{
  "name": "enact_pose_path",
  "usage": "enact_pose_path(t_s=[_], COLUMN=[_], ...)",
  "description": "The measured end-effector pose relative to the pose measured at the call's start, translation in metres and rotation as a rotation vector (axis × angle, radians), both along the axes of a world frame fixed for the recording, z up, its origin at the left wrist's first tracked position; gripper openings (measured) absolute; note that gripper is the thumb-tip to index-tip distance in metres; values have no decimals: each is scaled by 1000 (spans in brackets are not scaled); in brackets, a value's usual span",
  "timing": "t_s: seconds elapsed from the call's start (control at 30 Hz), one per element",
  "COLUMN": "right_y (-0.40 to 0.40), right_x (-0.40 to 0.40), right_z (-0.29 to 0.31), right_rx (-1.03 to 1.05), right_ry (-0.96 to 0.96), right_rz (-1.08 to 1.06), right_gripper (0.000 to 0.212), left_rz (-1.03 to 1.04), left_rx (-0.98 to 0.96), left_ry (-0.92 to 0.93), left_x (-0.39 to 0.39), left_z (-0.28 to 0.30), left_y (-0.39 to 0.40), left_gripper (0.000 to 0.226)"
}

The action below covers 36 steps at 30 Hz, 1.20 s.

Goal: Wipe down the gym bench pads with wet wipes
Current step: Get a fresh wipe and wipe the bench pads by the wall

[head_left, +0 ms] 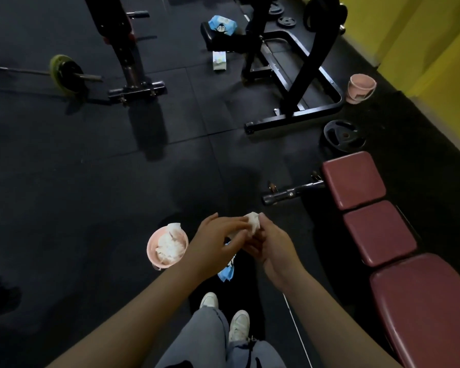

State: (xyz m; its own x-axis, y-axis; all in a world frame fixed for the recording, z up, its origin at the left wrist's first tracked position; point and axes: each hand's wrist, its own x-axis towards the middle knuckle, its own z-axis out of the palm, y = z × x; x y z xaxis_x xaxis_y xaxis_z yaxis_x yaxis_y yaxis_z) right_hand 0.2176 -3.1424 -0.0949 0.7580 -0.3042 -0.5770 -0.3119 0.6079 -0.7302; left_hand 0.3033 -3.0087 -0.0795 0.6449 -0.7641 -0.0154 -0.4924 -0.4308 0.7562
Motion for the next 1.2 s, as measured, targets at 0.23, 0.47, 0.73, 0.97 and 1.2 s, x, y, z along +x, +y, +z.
enact_pose_path(t_s=[0.23,0.47,0.73,0.97,1.2], right_y=[-23,-44,-57,-87,-161], right_x=[3,1,-16,-40,-69], right_z=[2,28,51,46,42], right_rx=[-77,-284,-126,-313,-410], right_ry=[-39,-88,-150,56,0], right_rz=[-212,-282,-478,-576,-320], right_gripper=[22,15,20,14,27], left_rz=[-22,-13,-317,-474,-454], left_rx=[-56,-4,-99,-124,-94], left_ry=[51,351,847,780,536], left_x=[32,53,64,43,20], left_z=[1,6,20,20,5], left_y=[-16,-54,-88,-141,-229], left_gripper=[22,7,20,11,8])
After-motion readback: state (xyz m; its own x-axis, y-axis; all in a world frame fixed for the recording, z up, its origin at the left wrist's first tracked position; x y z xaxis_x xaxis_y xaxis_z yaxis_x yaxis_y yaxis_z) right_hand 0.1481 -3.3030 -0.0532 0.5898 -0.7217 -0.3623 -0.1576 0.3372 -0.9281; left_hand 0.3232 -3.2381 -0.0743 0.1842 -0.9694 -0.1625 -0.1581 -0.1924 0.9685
